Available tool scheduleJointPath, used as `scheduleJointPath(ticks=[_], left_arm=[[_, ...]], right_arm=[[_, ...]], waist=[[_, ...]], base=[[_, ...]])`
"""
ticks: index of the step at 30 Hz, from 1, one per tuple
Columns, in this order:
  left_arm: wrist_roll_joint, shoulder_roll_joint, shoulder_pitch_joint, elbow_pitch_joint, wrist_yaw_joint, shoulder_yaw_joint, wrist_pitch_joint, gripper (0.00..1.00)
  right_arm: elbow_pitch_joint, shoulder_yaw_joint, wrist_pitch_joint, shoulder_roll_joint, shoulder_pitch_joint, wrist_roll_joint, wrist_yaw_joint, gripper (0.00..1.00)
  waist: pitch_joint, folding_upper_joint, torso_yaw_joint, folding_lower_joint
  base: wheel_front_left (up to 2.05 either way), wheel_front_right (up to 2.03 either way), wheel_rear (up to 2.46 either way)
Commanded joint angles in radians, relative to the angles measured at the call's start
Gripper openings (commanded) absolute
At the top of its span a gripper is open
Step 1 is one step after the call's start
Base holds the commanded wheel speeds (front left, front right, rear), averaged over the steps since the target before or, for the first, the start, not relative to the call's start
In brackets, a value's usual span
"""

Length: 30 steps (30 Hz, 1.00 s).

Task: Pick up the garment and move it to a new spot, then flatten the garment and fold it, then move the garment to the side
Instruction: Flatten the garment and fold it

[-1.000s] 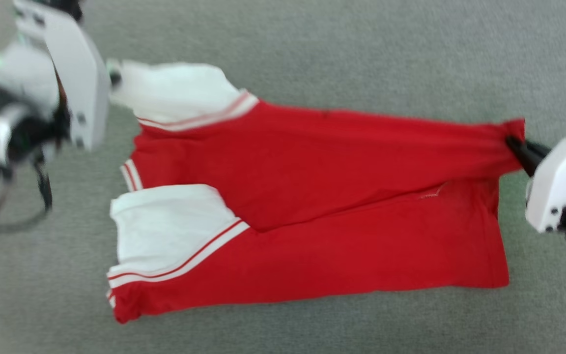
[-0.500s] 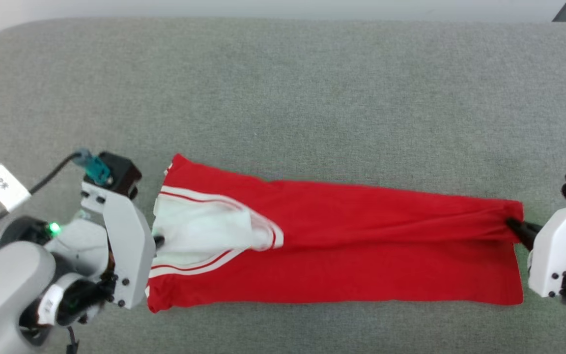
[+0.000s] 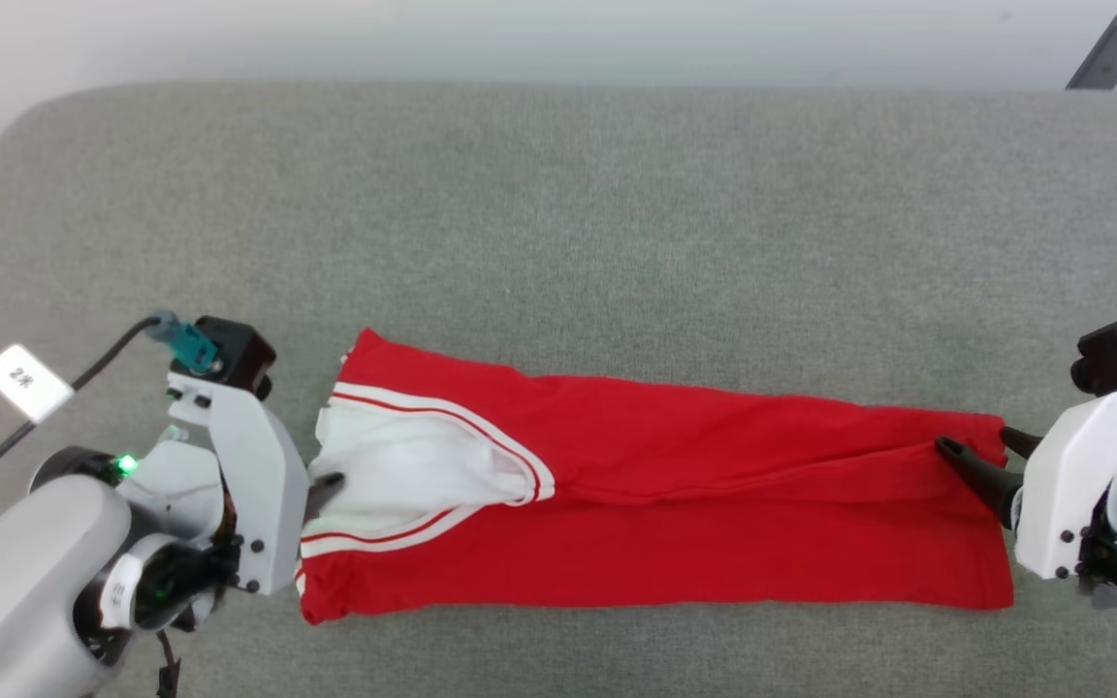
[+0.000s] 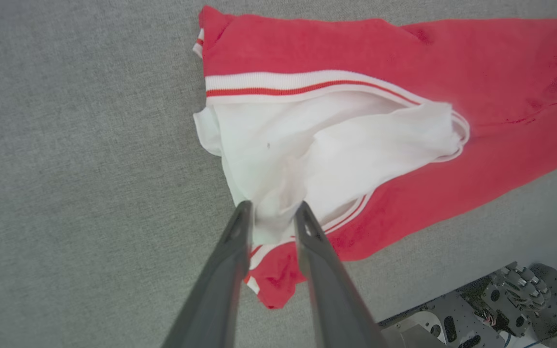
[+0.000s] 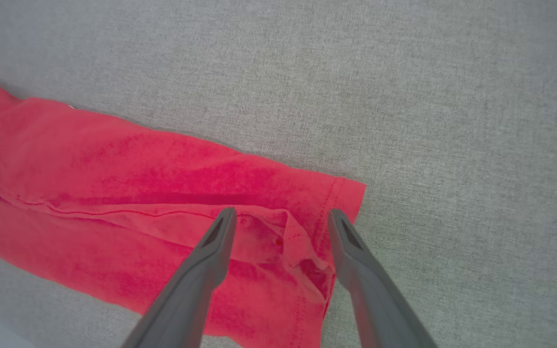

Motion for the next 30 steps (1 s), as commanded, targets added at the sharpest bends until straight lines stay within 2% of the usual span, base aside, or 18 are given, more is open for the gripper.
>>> scheduleJointPath(ticks=[1,7,13,23,26,30], left_arm=[[-0.001,0.005,0.02,-0.005,-0.003,0.004,-0.011,1.0],[0.005,0.02,0.074,-0.048,0.004,0.033,-0.11,1.0],[0.051,0.029,0.16,-0.09,0.013,0.08,-0.319,1.0],[0.137,0.013,0.322,-0.095,0.074,0.172,-0.715,1.0],[0.126,0.0,0.372,-0.083,0.089,0.202,-0.803,1.0],[0.109,-0.013,0.422,-0.063,0.082,0.221,-0.868,1.0]], right_arm=[[-0.007,-0.003,0.006,-0.005,0.001,0.01,-0.002,1.0],[-0.034,-0.048,0.036,-0.019,0.03,0.033,-0.002,1.0],[-0.021,-0.125,0.092,-0.003,0.066,0.049,-0.002,1.0],[0.025,-0.233,0.173,0.022,0.111,0.037,-0.002,1.0],[0.049,-0.262,0.198,0.026,0.118,0.031,-0.002,1.0],[0.081,-0.286,0.22,0.029,0.107,0.029,-0.002,1.0]], waist=[[-0.023,0.0,0.002,0.0],[-0.066,0.0,0.01,0.0],[-0.093,0.0,0.027,0.0],[-0.097,0.0,0.092,0.0],[-0.089,0.0,0.115,0.0],[-0.073,0.0,0.146,0.0]], base=[[0.0,0.0,0.0],[0.0,0.0,0.0],[0.0,0.0,0.0],[0.0,0.0,0.0],[0.0,0.0,0.0],[0.0,0.0,0.0]])
